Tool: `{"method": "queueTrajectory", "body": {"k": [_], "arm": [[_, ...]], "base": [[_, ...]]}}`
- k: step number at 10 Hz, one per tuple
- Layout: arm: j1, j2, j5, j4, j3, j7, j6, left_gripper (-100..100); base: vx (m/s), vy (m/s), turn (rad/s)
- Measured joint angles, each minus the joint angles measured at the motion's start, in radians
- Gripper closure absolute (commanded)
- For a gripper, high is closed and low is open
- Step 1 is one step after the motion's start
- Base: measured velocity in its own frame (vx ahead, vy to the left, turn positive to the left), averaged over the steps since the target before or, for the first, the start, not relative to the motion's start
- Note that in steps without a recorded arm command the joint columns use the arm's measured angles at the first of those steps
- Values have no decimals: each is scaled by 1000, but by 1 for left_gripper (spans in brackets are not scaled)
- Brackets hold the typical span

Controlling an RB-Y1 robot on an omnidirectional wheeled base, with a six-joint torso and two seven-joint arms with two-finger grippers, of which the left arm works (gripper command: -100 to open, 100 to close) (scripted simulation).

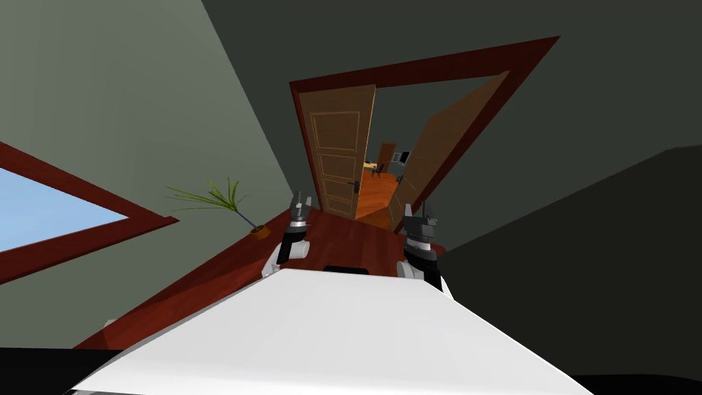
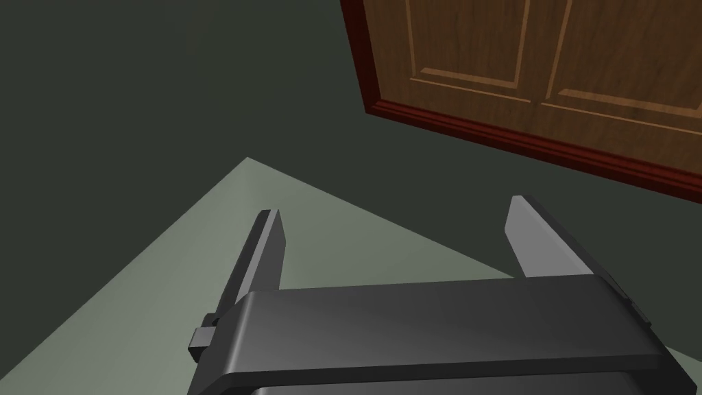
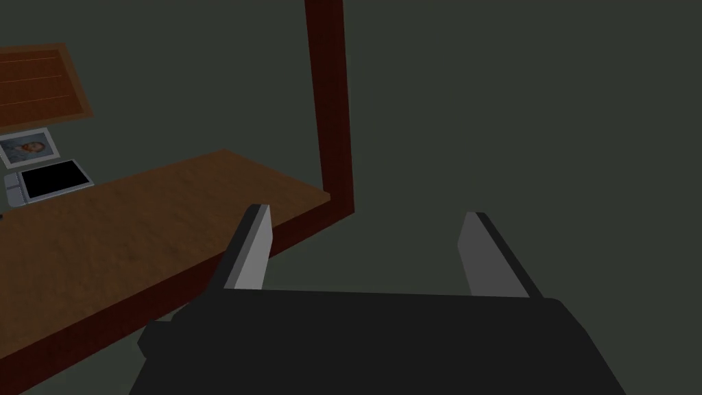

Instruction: Push the door open

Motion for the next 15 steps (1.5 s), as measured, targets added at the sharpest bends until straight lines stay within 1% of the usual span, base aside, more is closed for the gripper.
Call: {"method": "queueTrajectory", "body": {"k": [3,4,5,7,8,12,14,15], "arm": [[-49,10,4,78,-4,-10,10,-100],[-59,11,5,98,-4,-12,9,-100],[-76,15,7,127,-2,-13,9,-100],[-110,16,8,169,-7,-23,28,-100],[-118,19,9,188,-7,-24,28,-100],[-177,25,14,294,-10,-35,26,-100],[-213,28,17,343,-10,-41,40,-100],[-234,26,18,376,-12,-46,42,-100]], "base": [[86,-4,-19],[55,-7,-13],[79,-6,-32],[80,-4,-20],[60,-9,-13],[73,-10,-22],[85,-2,-33],[84,-4,-33]]}}
